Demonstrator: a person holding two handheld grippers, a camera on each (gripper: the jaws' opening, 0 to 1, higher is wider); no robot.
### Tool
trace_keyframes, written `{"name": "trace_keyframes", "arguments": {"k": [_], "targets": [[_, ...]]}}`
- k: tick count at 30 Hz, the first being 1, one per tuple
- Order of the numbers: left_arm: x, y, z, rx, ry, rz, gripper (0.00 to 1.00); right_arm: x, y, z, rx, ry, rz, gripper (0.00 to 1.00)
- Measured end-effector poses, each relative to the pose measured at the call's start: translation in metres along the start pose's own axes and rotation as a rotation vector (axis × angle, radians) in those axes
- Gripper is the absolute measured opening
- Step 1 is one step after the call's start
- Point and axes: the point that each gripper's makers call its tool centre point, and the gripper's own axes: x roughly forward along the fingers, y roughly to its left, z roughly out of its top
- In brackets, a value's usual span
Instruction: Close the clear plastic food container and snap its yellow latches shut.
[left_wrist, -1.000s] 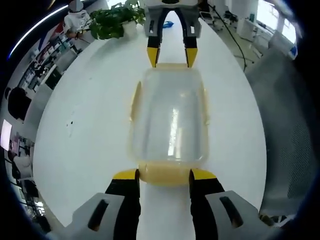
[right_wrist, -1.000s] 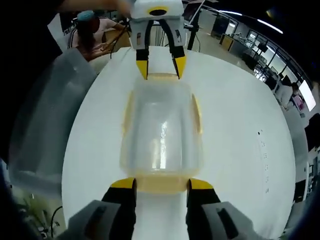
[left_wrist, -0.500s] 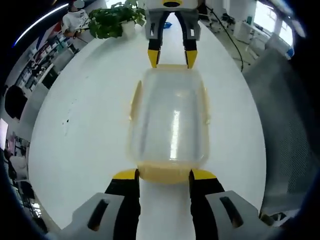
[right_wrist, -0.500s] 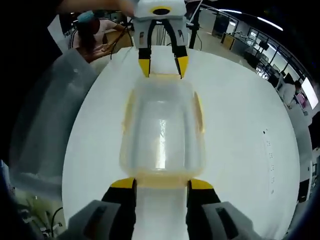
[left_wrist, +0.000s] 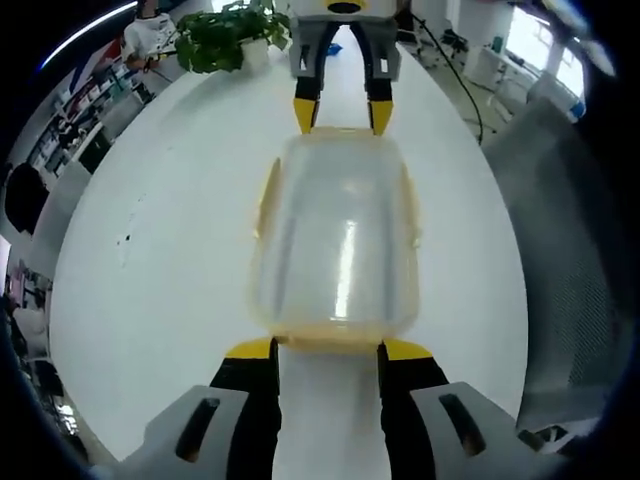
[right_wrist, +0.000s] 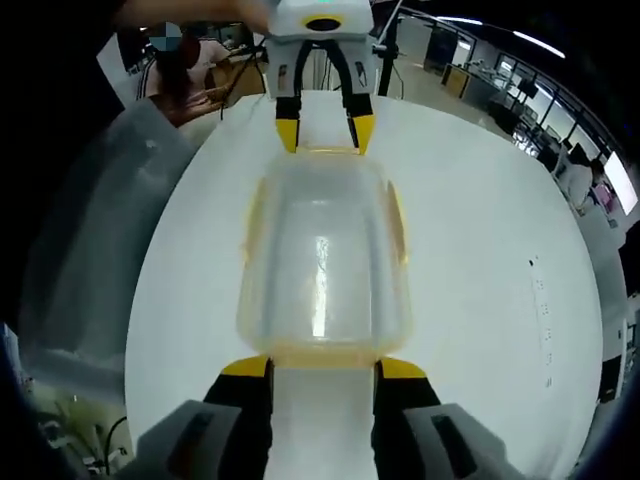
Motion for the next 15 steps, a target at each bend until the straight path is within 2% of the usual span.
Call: {"name": "trace_keyframes", "arguments": {"k": [10,15], "targets": [[-0.0001,-0.0072,-0.0008,-0.013,-0.009,-0.024,0.36,0.0016,0.0066,0.0012,-0.001,0.012,-0.003,0.37],[0.0,-0.008,-0.0002,-0.003,0.031,-0.029,0.36,0.0019,0.0074,0.0005,0.012,0.033,-0.012,0.37]]}}
